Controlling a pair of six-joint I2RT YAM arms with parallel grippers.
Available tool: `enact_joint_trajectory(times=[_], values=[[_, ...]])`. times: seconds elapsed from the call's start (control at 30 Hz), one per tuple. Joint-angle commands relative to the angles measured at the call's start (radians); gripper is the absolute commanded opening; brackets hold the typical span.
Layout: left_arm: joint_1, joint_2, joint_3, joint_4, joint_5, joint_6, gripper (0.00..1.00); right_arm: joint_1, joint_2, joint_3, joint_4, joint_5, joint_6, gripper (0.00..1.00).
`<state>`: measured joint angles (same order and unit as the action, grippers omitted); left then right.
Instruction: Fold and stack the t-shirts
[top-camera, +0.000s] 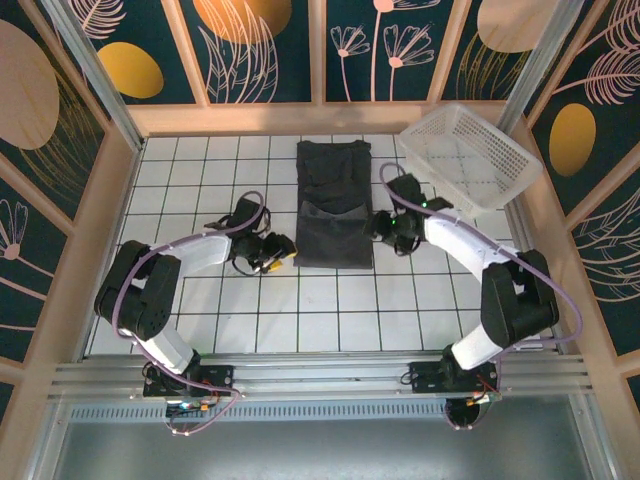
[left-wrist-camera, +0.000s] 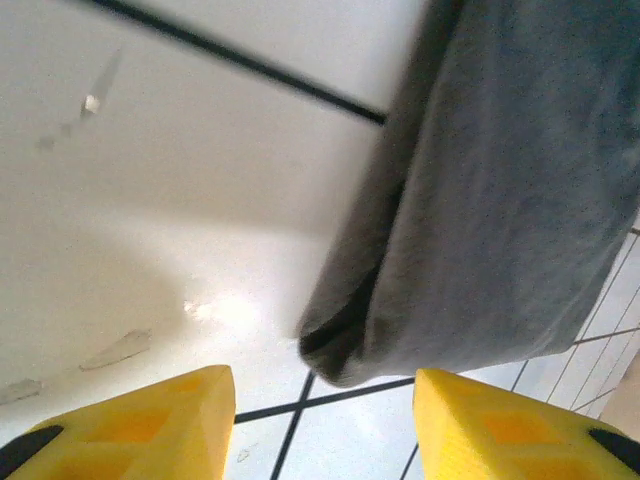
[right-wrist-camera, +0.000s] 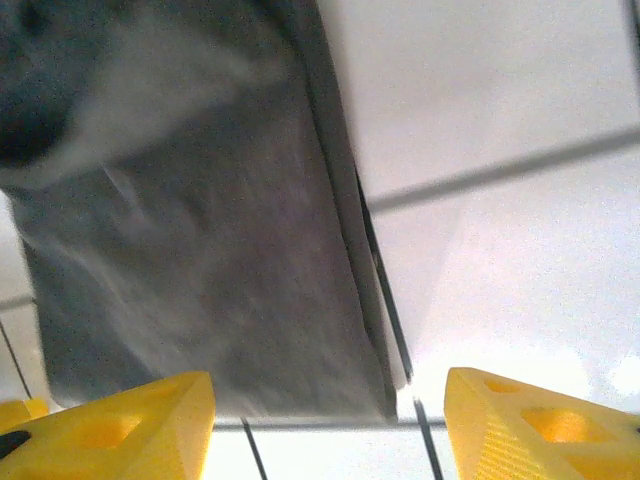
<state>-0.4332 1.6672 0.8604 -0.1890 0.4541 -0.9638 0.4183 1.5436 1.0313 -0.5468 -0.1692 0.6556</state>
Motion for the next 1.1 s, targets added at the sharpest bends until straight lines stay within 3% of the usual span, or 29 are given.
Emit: enact_joint_trajectory(times=[0.0, 0.27, 0.37, 0.47, 0.6, 0.67, 0.8, 1.07], values=[[-0.009, 0.013, -0.043, 0.182, 0.075, -0.114, 0.51, 0.014, -0.024, -0.104, 0.094, -0.072, 0.103, 0.62], [-0.037, 0.135, -0.026, 0.279, 0.099, -0.157, 0.5, 0.02, 0.103, -0.155, 0.203, -0.168, 0.158, 0.58], [-0.057, 0.166, -0.025, 0.301, 0.108, -0.167, 0.45, 0.022, 0.126, -0.166, 0.244, -0.189, 0.18, 0.55], [-0.061, 0.172, -0.024, 0.322, 0.1, -0.182, 0.32, 0.024, 0.165, -0.147, 0.234, -0.19, 0.187, 0.43], [-0.061, 0.16, 0.014, 0.295, 0.079, -0.174, 0.02, 0.017, 0.188, -0.122, 0.244, -0.18, 0.197, 0.1], [-0.061, 0.135, 0.043, 0.262, 0.063, -0.159, 0.0, 0.017, 0.169, -0.098, 0.223, -0.146, 0.196, 0.0], [-0.061, 0.061, 0.08, 0.191, 0.03, -0.126, 0.0, 0.016, 0.084, -0.06, 0.155, -0.066, 0.179, 0.0], [-0.074, -0.121, -0.017, 0.14, 0.091, -0.077, 0.0, 0.082, -0.087, -0.087, 0.011, -0.063, 0.111, 0.0]])
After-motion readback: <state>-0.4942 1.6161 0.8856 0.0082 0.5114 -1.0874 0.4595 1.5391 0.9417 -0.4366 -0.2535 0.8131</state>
